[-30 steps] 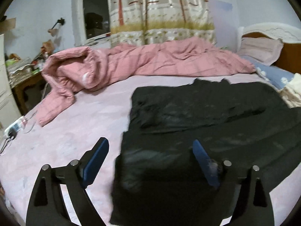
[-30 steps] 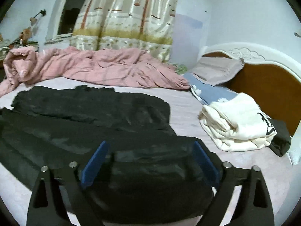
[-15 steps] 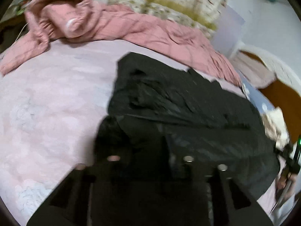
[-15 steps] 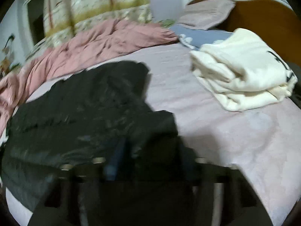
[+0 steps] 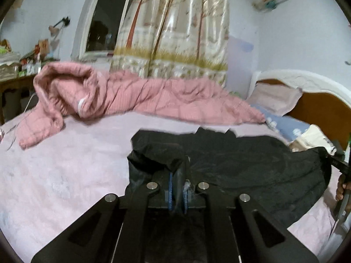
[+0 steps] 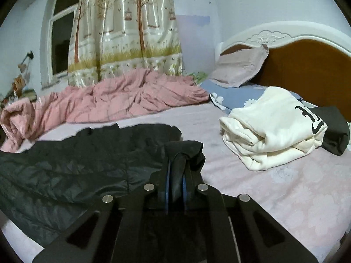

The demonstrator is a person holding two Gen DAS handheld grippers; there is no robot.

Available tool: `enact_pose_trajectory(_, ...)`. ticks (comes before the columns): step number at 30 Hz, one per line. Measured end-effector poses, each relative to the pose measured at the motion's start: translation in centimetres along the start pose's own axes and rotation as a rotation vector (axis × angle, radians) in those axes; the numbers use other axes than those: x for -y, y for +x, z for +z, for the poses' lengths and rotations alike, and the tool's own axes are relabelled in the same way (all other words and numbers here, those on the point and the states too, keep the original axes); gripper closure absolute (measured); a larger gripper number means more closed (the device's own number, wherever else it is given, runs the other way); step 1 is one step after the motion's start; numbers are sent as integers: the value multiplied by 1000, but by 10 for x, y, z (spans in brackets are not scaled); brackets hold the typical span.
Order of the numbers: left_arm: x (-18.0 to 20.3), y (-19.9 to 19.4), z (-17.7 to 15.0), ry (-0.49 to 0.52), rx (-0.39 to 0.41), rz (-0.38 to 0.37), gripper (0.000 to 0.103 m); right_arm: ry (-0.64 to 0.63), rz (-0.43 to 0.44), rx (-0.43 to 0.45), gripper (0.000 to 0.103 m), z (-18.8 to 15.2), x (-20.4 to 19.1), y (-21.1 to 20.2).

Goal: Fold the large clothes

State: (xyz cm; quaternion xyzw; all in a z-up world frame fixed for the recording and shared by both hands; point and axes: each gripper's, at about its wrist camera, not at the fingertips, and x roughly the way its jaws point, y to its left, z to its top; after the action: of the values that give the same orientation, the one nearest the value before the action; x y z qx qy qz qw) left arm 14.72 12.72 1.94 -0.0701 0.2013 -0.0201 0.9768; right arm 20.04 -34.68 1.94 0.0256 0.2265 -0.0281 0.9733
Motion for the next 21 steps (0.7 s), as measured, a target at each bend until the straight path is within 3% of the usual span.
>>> enact_pose_trajectory(3,-8,32,-10,-24,-118,73,94,-13,-4,-77,93,-1,-4,21)
enact_pose_trajectory(6,-11,56,-19,-17,-208,152,81,-36,-48,-136,88,-8,-5,34)
enact_pose_trajectory(8,-13,55,-21,-31,-200,170,77,-27,-65,-142,74,-10,-4,35)
enact_pose_trajectory(9,-14,50,-19,-38,-182,165,75,-16,-80,-132,52,-10,-2,32)
enact_pose_trajectory(10,-14,44,-19,-43,-163,160,64,-5,-89,-115,25,-10,0,28)
enact_pose_trajectory(11,-15,39,-17,-48,-140,154,56,8,-103,-85,16,-11,3,21)
enact_pose_trajectory(13,-13,28,-16,-56,-117,141,24,33,-126,-14,13,-9,5,4)
enact_pose_trajectory(17,-7,9,-12,-63,-65,50,12,133,-88,74,12,-5,10,-26)
enact_pose_trajectory(19,2,0,-10,-38,-18,48,2,175,-29,105,4,-4,8,-35)
enact_pose_trajectory(21,9,-6,-8,-17,9,52,1,171,13,128,0,-3,-1,-43)
